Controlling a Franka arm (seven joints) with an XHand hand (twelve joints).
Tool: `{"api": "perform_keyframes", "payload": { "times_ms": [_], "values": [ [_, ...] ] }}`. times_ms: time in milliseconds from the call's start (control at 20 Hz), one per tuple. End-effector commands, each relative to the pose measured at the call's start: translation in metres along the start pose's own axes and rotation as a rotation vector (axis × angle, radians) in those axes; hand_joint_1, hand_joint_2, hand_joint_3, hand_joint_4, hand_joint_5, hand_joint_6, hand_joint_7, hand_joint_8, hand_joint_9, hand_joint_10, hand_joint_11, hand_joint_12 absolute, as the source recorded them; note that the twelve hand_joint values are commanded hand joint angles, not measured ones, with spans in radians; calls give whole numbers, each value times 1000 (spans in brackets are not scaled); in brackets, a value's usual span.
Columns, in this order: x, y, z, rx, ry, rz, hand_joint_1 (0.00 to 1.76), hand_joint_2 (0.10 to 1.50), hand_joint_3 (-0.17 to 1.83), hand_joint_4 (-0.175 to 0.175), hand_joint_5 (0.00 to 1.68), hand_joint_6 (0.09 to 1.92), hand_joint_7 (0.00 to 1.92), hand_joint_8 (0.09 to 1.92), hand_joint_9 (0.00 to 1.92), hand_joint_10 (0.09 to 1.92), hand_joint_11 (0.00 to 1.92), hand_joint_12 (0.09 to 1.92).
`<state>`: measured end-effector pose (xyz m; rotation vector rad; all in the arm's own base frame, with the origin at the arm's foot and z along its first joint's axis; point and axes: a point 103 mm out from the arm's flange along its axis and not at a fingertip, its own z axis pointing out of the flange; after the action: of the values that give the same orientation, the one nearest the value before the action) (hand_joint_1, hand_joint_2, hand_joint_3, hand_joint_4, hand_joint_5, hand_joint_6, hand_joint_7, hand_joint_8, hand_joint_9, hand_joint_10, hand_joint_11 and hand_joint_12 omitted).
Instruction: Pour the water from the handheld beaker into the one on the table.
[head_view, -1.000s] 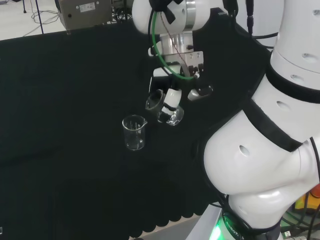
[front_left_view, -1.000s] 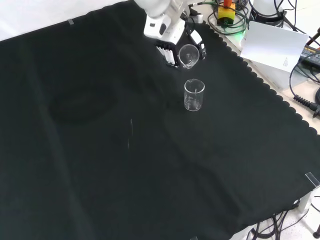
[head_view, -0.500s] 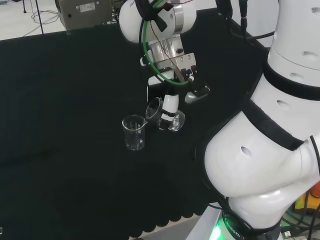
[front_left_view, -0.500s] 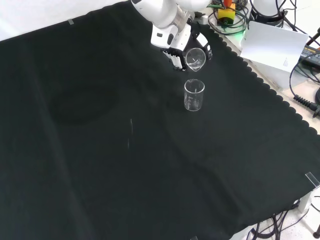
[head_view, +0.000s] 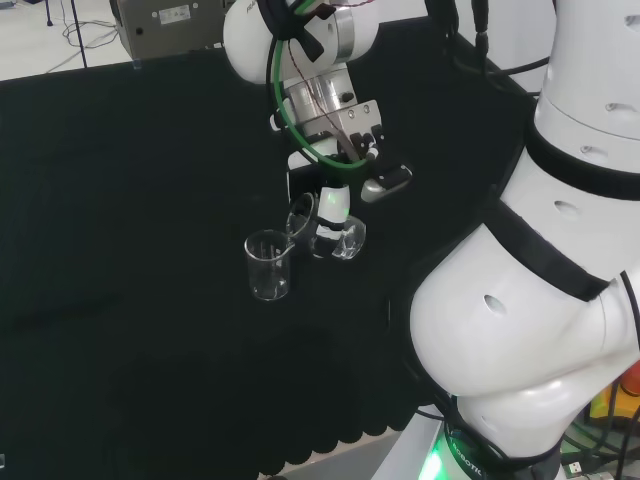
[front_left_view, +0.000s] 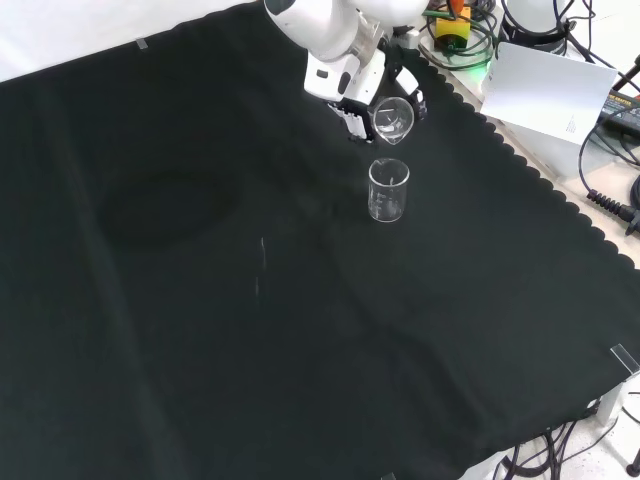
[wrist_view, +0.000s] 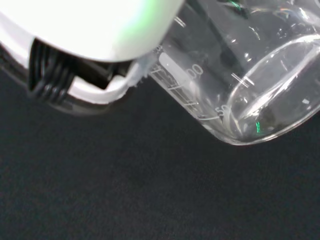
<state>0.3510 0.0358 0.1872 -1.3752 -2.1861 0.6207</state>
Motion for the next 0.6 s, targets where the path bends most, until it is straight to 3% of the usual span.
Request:
{"api": "perform_keyframes", "payload": {
  "times_ms": [50, 600],
  "values": [
    [5, 7, -6, 51, -34, 33, 1440, 560, 691, -175, 1419, 365, 1347, 554, 1657, 87, 1470, 580],
    [11, 15, -17, 130, -86, 88, 1439, 560, 694, -175, 1417, 370, 1334, 566, 1663, 87, 1480, 580]
  ]
}}
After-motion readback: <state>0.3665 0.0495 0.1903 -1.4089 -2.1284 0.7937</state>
